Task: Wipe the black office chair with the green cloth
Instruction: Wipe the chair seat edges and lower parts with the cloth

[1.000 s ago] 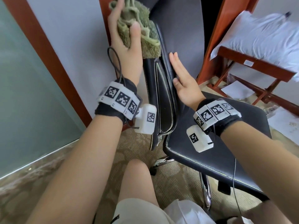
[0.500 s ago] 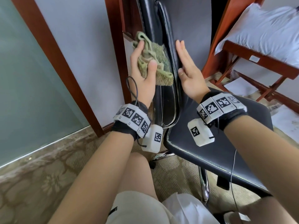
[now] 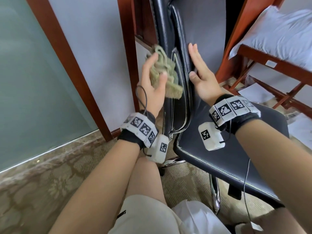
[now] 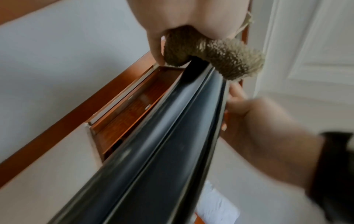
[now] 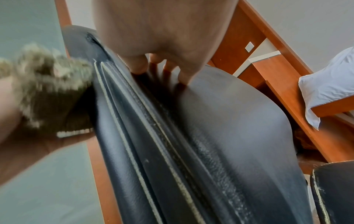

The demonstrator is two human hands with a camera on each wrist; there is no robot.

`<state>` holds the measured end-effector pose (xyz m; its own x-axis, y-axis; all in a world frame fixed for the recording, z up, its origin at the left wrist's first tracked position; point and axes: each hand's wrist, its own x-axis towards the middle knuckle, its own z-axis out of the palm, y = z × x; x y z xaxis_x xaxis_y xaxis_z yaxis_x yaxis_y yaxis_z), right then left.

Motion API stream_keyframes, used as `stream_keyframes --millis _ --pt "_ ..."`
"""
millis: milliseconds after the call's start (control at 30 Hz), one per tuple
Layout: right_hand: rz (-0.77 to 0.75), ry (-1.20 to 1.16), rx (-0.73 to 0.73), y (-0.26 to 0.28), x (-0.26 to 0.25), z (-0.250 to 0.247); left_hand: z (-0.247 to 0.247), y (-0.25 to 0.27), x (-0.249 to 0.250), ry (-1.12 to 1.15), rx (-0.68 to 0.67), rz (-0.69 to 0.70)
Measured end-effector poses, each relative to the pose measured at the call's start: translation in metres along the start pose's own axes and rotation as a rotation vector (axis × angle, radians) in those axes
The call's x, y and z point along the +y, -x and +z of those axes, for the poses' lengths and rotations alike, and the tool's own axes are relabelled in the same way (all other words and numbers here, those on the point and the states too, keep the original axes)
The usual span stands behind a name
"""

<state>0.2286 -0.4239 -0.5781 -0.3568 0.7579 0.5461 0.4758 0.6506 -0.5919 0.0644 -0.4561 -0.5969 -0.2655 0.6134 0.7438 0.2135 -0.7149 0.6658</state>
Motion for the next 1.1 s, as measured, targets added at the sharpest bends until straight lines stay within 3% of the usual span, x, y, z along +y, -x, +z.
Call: stream_keyframes --millis 67,167,500,800,900,1033,1100 --pt "0.017 -0.015 -0.004 0.0 0.0 0.0 0.004 -0.026 0.011 -0.001 0.063 0.076" --pt "0.03 -0.034 0.003 0.001 -0.002 0.0 0.012 -0.043 0.014 0.028 0.052 0.072" --pt "0.051 -0.053 0.044 -0.001 -0.003 0.009 0.013 0.045 -0.039 0.032 0.02 -0.168" --pt "0.038 -0.016 0.035 0.001 -0.002 0.009 0.006 0.08 -0.052 -0.034 -0.027 -0.311" --pt "0.038 -0.015 0.028 0.001 -0.001 0.008 0.005 0.053 -0.03 -0.001 -0.027 -0.202" --pt "0.052 -0.014 0.031 0.0 -0.004 0.007 0.011 -0.028 0.01 0.035 0.062 0.014" --pt "0.055 -0.011 0.037 -0.001 -0.005 0.006 0.009 -0.049 0.013 0.01 0.03 0.066"
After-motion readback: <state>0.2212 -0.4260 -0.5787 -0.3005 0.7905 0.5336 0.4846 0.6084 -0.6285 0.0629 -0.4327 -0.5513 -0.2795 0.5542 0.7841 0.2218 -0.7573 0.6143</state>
